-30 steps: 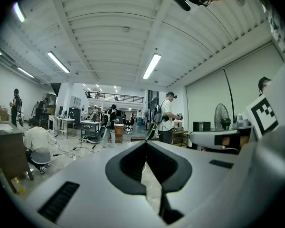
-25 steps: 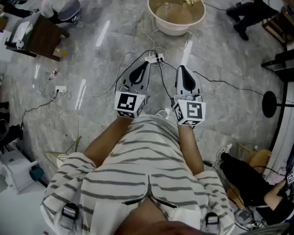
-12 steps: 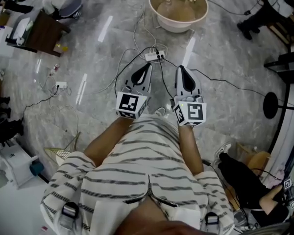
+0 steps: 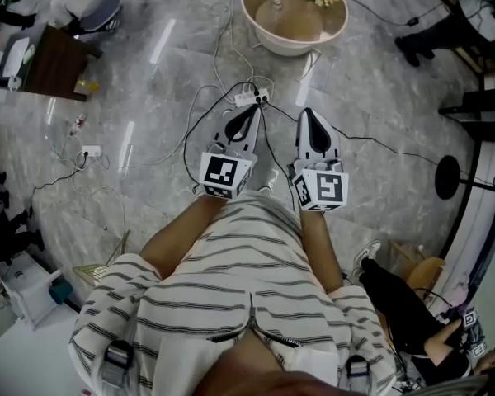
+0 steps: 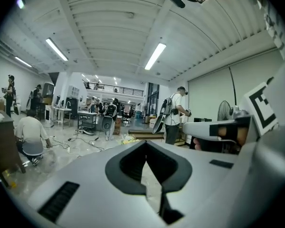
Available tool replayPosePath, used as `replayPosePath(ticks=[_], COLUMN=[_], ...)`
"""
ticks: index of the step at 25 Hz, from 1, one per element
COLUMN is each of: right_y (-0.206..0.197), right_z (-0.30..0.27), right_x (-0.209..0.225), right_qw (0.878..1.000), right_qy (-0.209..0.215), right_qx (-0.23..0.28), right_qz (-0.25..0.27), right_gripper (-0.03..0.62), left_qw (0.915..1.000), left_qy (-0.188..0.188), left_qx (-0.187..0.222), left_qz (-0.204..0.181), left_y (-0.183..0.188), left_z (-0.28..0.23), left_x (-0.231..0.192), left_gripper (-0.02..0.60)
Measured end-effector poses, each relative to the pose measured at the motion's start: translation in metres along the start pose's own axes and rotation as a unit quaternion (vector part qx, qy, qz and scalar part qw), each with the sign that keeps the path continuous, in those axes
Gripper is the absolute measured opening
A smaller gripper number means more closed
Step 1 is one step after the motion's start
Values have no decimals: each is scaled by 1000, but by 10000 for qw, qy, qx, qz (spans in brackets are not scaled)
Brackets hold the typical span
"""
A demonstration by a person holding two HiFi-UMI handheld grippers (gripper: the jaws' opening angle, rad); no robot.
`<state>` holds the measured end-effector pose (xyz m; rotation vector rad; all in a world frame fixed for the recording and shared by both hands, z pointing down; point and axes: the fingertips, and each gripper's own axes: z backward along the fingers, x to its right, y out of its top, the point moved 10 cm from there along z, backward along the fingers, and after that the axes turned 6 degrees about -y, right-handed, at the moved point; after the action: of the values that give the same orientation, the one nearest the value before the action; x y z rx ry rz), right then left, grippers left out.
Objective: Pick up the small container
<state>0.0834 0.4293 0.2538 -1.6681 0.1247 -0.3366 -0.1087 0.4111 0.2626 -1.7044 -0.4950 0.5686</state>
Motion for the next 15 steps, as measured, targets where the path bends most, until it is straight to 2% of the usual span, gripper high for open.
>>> replayPosePath(ticks=[4,9,15], right_y=[10,30,47], right_z=[-64,-145,-225], right_x=[1,0,0], right_qw=[9999,9993,9976], right_qy=[-78,-347,-683], right_qx=[-93,-84,-78], right_qz=[69,106,24], right_gripper=[3,5,5], left_qw=[9998,9989,9970], left_qy=[-92,-353,-696], left_qx=[-70,-195,-275], left_qz=[149,252,194], left_y=[7,34,63], left_z=[-43,-95,-150], left_x=[-52,-120,-185], left_gripper=[-2,-2,-2])
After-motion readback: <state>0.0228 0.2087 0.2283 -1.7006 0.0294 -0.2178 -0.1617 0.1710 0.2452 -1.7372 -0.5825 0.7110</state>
